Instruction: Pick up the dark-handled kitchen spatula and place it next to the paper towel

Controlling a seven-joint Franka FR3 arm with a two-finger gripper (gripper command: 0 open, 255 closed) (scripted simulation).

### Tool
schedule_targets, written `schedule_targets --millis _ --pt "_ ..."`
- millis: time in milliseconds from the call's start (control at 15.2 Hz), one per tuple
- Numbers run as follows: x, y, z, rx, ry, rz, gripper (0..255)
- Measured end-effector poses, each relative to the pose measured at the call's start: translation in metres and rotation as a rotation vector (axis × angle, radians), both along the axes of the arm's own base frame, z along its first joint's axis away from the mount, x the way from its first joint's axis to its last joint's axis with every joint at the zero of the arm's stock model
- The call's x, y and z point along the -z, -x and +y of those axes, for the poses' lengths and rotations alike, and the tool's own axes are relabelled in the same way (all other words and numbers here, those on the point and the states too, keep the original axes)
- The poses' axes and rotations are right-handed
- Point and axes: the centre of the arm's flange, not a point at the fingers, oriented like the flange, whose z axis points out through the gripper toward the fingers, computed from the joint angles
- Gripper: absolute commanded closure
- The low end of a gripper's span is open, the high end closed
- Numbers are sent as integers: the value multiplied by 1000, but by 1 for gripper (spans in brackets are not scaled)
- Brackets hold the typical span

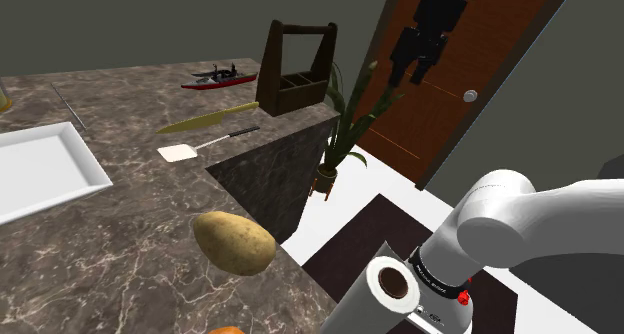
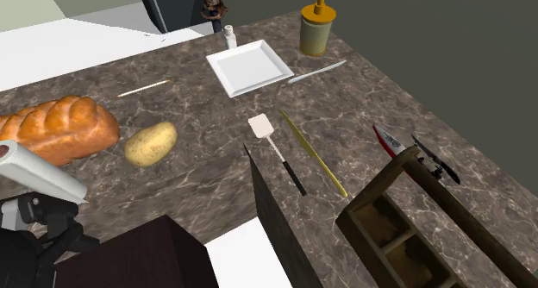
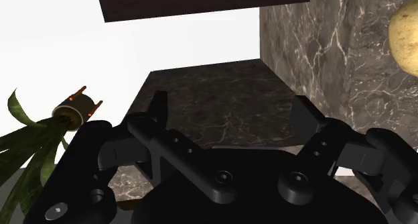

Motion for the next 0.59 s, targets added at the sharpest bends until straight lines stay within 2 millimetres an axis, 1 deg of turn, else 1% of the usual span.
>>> schedule_targets --millis 66,198,264,396,594 --pt "0 0 0 0 0 0 0" --pt "7 -2 14 42 4 -1 0" --pt "13 -3 24 73 6 -2 0" --pt "28 -18 44 144 12 -3 0" --pt "41 -33 79 253 19 -7 0"
